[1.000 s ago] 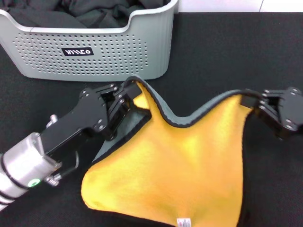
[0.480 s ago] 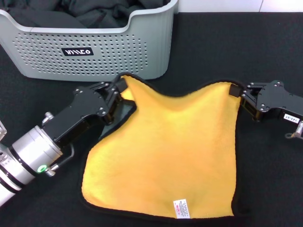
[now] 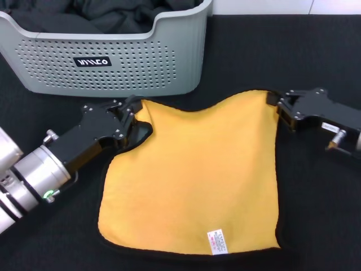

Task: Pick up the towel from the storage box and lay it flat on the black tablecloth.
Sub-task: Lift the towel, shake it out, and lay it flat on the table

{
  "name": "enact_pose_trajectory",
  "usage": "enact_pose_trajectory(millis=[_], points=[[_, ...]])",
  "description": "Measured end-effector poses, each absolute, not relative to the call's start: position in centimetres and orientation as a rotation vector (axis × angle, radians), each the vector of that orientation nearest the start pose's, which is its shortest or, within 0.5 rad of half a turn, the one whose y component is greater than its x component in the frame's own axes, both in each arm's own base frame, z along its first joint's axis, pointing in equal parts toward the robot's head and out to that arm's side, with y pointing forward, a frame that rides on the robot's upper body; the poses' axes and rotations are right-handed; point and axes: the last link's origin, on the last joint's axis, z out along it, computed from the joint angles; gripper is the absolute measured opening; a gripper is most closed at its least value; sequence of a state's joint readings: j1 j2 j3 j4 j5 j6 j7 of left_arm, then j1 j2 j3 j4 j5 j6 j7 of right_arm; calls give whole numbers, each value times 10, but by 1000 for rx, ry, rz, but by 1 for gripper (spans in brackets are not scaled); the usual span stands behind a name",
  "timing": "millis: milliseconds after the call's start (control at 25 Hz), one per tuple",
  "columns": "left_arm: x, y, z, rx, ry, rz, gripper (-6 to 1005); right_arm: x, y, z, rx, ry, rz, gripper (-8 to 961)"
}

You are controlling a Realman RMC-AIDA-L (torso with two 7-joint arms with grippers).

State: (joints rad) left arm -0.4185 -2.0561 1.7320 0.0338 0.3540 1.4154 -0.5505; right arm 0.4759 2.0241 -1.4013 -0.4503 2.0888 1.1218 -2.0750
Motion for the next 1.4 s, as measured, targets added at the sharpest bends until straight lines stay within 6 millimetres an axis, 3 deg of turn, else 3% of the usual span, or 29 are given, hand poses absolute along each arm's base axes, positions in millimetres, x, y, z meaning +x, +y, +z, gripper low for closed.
enact_pose_trajectory(millis=[440, 920, 1400], points=[[-296, 290, -59, -2219, -291, -816, 38, 245, 367, -52, -2459, 568, 740, 76], [-290, 302, -63, -2155, 149, -552, 37, 245, 374, -56, -2449, 605, 689, 79], [-297, 307, -66, -2126, 343, -363, 29, 243, 380, -56, -2446, 617, 658, 82]])
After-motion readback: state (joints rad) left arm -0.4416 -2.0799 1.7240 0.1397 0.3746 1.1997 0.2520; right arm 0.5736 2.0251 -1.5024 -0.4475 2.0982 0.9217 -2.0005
